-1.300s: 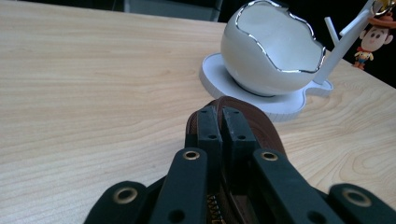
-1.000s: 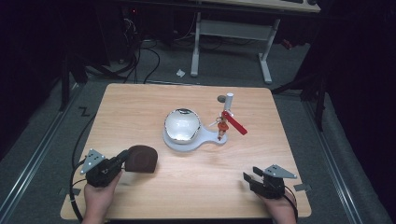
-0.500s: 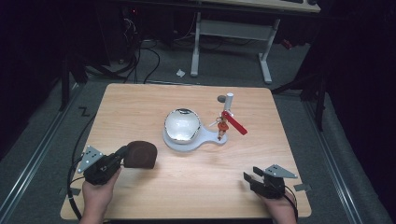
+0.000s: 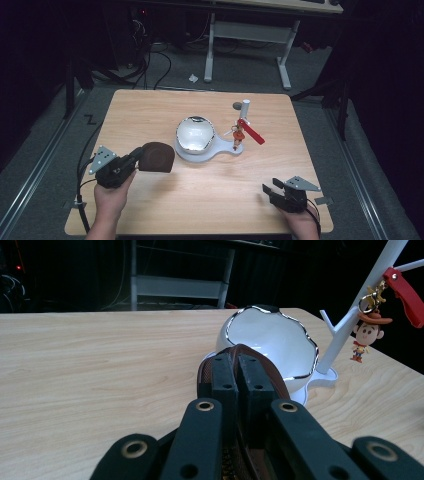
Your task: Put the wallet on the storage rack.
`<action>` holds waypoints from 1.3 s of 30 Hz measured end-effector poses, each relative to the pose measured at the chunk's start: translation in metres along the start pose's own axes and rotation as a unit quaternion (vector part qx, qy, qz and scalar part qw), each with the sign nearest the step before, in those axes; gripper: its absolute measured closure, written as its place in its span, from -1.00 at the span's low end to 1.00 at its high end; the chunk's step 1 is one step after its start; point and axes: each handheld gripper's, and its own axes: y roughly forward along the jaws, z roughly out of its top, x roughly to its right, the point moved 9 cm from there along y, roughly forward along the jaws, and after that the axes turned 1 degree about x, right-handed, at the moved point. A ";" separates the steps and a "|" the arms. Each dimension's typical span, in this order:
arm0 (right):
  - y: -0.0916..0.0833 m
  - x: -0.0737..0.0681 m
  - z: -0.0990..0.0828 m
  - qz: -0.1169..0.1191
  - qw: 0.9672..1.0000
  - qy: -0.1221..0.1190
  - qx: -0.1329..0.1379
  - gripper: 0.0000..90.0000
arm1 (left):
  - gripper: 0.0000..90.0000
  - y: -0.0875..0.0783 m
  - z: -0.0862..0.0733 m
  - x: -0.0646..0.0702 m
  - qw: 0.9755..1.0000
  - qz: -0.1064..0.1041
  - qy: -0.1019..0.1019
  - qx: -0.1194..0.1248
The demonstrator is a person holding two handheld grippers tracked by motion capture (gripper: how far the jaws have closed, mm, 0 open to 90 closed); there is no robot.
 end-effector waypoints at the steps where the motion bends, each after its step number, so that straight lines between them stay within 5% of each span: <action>1: 0.000 0.000 0.000 0.000 1.000 0.000 0.000 0.09 | 0.94 0.002 0.002 0.001 1.000 -0.001 -0.001 0.000; 25: -0.001 0.001 0.001 0.005 1.000 0.005 0.002 0.10 | 0.94 0.042 0.041 0.019 1.000 -0.005 0.011 0.005; 39: -0.001 0.002 0.001 0.007 1.000 0.006 0.004 0.10 | 0.94 0.079 0.055 0.012 1.000 0.019 0.013 -0.013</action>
